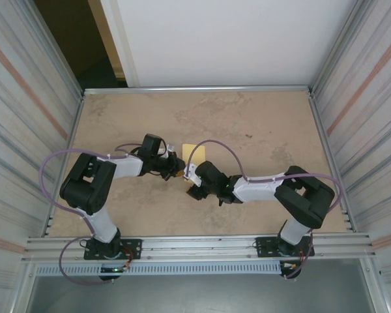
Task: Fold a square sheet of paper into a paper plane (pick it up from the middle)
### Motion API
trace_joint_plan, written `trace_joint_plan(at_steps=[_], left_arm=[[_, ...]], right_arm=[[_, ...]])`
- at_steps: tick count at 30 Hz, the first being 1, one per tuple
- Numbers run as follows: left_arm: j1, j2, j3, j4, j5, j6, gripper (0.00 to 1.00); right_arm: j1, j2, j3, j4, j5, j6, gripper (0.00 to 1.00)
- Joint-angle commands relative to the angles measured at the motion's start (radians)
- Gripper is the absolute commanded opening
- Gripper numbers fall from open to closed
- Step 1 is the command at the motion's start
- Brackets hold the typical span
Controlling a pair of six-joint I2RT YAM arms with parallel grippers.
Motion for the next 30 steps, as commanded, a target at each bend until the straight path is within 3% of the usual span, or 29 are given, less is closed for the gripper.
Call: trace_joint_plan(at_steps=[1,11,27,30], left_arm=[[-0.005,-0.003,0.025,-0.018,-0.003,-0.010,0.07],[-0.005,0.007,0.029,-0.022,0.001,-0.005,0.08],[-0.007,0.004,0.021,-0.018,0.006,-0.009,0.09],[-0.007,0.004,0.023,-0.017,0.007,-0.009,0.09]], right_arm=[[0.004,0.029,0.010,0.063,0.063,-0.062,0.70],[0.004,-0.018,0.002,0.085,0.076,-0.033,0.63],[0.003,-0.036,0.022,0.060,0.027,-0.003,0.39],[0.005,-0.032,0.026,0.064,0.020,0.002,0.39]])
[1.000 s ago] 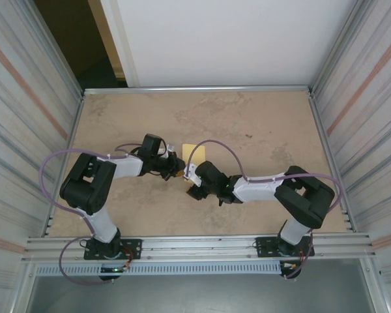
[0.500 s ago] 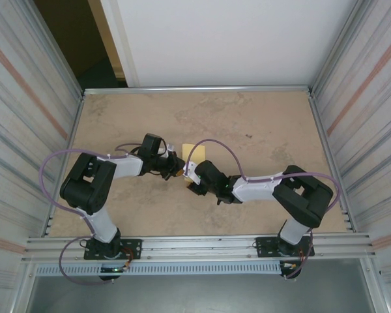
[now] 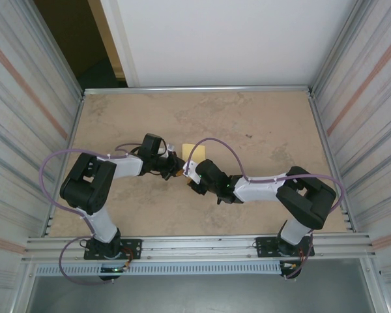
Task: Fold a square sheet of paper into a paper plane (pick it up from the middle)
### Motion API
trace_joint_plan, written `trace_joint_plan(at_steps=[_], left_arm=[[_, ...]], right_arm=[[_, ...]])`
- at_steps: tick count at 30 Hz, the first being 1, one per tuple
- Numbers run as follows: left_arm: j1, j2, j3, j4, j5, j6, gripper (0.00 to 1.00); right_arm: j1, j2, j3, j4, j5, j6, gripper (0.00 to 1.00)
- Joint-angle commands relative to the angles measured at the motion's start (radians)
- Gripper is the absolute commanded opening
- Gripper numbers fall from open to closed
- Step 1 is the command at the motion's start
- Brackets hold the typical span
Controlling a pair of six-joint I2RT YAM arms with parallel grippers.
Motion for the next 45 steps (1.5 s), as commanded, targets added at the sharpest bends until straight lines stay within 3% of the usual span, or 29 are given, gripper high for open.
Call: trace_joint_plan(at_steps=[1,7,14,23,27,32,45], left_arm=[[-0.007,0.002,0.017,-0.015,0.008,-0.008,0.09],[-0.007,-0.001,0.014,-0.015,0.010,-0.010,0.10],[-0.006,-0.017,0.007,-0.015,0.007,-0.014,0.12],[0.081,-0.130,-0.014,-0.113,-0.060,0.053,0.35],[0.093,-0.176,0.010,-0.139,-0.079,0.104,0.38],[0.061,-0.132,0.076,-0.146,-0.080,0.133,0.35],[0.004,0.097,0.231,-0.282,-0.130,0.239,0.21]], right_arm=[[0.004,-0.006,0.030,0.005,-0.020,0.026,0.39],[0.003,0.011,0.049,0.003,-0.033,0.027,0.34],[0.003,0.015,0.058,-0.020,-0.059,0.029,0.18],[-0.013,-0.037,0.044,-0.104,-0.184,0.093,0.02],[-0.028,-0.069,0.028,-0.127,-0.291,0.161,0.00],[-0.028,-0.076,0.003,-0.126,-0.390,0.233,0.00],[-0.016,-0.045,-0.043,-0.062,-0.432,0.321,0.00]])
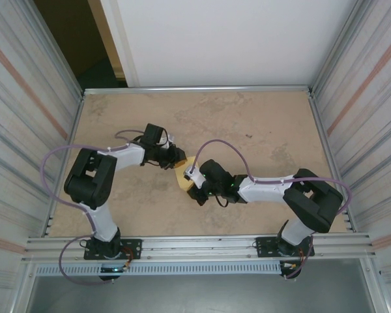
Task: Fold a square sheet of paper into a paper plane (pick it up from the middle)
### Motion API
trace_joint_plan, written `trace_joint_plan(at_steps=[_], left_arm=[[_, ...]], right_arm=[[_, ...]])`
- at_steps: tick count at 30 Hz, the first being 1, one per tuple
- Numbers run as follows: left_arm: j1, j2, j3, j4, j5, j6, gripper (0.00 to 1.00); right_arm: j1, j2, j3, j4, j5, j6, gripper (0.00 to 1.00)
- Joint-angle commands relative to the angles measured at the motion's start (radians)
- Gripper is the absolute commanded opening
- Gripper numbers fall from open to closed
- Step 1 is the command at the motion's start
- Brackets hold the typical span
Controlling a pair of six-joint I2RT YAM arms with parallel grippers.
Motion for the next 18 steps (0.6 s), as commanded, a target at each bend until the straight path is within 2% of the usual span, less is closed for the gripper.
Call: trace_joint_plan(at_steps=[1,6,13,18], left_arm=[[-0.020,0.039,0.051,-0.084,-0.028,0.067,0.20],[-0.031,0.094,0.091,-0.145,-0.062,0.102,0.17],[-0.041,0.156,0.144,-0.275,-0.123,0.171,0.16],[-0.043,0.176,0.149,-0.289,-0.131,0.194,0.15]], right_arm=[[0.008,0.015,-0.017,0.026,-0.028,0.040,0.00],[0.004,0.018,-0.019,0.034,-0.007,0.063,0.00],[-0.040,0.022,-0.017,0.031,0.063,0.191,0.00],[-0.074,0.027,-0.005,0.004,0.088,0.249,0.00]])
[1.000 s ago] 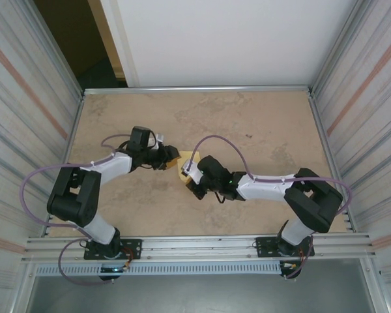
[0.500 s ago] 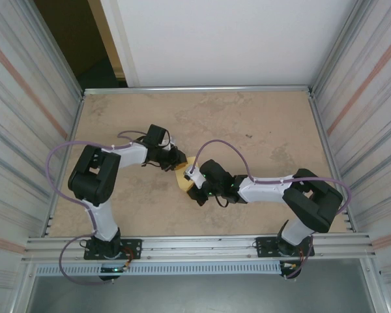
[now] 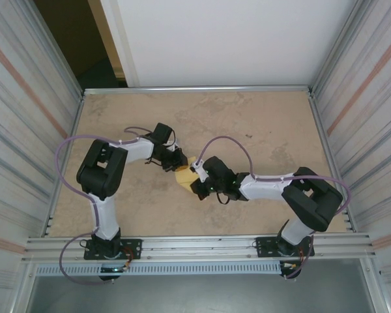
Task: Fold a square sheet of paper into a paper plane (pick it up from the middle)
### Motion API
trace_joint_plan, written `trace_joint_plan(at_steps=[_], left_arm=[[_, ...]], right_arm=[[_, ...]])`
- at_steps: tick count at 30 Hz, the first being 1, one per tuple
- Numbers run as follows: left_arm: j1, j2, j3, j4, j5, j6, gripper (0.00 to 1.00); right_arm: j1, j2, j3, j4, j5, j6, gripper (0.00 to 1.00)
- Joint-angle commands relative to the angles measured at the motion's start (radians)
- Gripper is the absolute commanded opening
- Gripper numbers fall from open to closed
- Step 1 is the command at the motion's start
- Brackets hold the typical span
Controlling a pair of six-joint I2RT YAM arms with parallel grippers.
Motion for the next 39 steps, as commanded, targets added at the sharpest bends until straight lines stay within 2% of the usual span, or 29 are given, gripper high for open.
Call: trace_joint_plan(at_steps=[1,14,23,39], left_arm=[[-0.007,0.046,0.007,-0.082,-0.046,0.048,0.15],[-0.008,0.056,0.042,-0.084,-0.014,0.071,0.15],[-0.019,0.016,0.088,-0.076,0.032,0.107,0.21],[-0.028,0.098,0.136,-0.143,-0.011,0.135,0.16]], right_arm=[[-0.016,0.016,0.006,-0.022,0.038,0.069,0.00],[-0.042,0.064,0.057,-0.123,0.103,0.104,0.00],[-0.047,0.086,0.081,-0.135,0.094,0.101,0.00],[-0.058,0.113,0.107,-0.140,0.081,0.090,0.00]])
